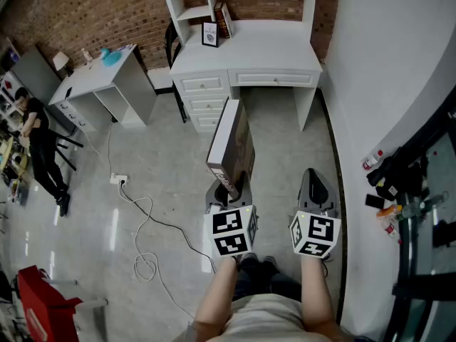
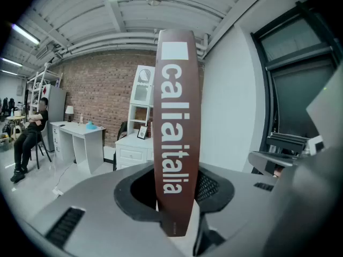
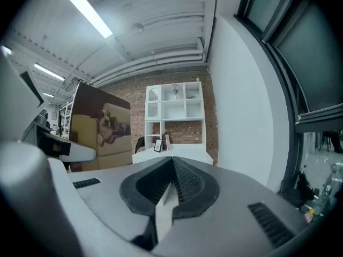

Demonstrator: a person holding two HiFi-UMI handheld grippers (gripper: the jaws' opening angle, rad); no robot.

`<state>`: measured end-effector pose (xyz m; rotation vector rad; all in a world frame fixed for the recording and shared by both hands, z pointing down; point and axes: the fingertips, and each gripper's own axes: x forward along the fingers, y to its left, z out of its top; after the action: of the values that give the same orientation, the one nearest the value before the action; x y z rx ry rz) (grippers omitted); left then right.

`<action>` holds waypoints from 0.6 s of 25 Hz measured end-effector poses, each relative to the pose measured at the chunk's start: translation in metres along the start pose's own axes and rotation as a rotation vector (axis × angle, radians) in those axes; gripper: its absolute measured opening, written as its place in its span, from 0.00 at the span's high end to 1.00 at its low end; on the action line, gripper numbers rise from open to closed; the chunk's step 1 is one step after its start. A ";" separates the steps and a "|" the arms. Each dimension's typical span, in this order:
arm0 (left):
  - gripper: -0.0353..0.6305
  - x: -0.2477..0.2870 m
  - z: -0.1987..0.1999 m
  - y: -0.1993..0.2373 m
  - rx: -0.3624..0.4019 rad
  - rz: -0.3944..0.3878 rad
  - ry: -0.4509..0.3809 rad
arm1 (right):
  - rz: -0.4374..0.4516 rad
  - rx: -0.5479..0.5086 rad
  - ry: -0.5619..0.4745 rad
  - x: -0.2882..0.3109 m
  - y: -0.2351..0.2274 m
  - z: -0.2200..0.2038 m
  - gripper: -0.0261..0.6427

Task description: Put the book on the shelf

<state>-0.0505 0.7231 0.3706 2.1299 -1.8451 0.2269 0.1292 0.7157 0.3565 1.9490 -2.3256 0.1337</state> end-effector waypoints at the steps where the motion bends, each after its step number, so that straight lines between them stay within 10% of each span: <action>1: 0.72 0.000 0.000 0.000 0.000 -0.001 0.000 | 0.000 0.000 0.000 0.000 0.000 0.000 0.94; 15: 0.72 0.004 0.001 -0.009 0.006 -0.001 -0.002 | 0.023 0.016 -0.003 0.001 -0.006 0.000 0.94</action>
<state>-0.0412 0.7201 0.3700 2.1357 -1.8466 0.2307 0.1346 0.7135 0.3568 1.9310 -2.3572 0.1516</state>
